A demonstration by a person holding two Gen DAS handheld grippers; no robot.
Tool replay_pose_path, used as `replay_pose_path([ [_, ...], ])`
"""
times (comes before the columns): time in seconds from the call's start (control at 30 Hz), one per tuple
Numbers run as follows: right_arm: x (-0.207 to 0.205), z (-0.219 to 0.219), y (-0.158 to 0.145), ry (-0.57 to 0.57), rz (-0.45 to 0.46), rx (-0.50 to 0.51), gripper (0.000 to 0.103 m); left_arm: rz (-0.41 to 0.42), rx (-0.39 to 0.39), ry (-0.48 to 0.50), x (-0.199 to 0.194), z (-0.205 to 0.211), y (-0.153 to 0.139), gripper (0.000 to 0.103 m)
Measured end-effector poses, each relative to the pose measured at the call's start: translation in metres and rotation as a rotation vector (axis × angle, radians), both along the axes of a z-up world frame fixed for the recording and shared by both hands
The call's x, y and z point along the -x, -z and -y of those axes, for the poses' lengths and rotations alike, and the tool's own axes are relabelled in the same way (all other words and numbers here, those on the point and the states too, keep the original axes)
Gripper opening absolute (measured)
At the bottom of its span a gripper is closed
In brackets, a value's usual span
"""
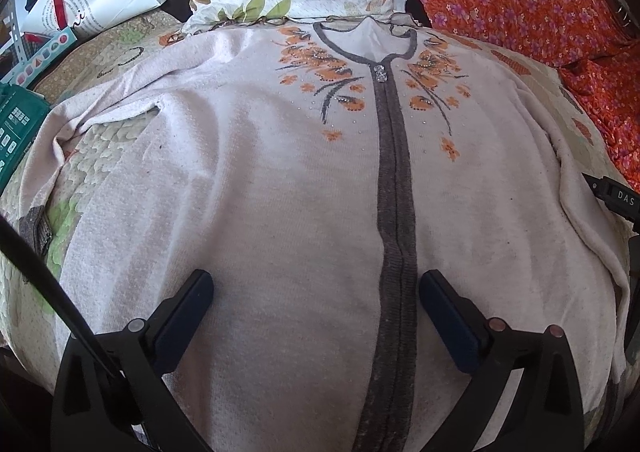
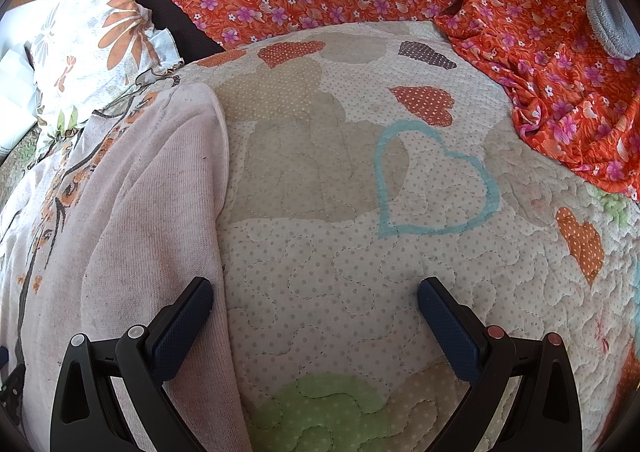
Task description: Fold small clothes
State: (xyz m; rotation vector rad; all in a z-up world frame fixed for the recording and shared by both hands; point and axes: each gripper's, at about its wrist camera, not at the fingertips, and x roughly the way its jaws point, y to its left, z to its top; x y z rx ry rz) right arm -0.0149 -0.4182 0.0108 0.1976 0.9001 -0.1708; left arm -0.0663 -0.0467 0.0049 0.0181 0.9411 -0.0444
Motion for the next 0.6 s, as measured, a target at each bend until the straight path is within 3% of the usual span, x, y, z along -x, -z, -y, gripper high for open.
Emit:
replay_pose_path([
  [0.6, 0.0, 0.0, 0.0, 0.0, 0.0, 0.0, 0.103, 0.017, 0.007, 0.014, 0.0025, -0.0011, 0.0002, 0.103],
])
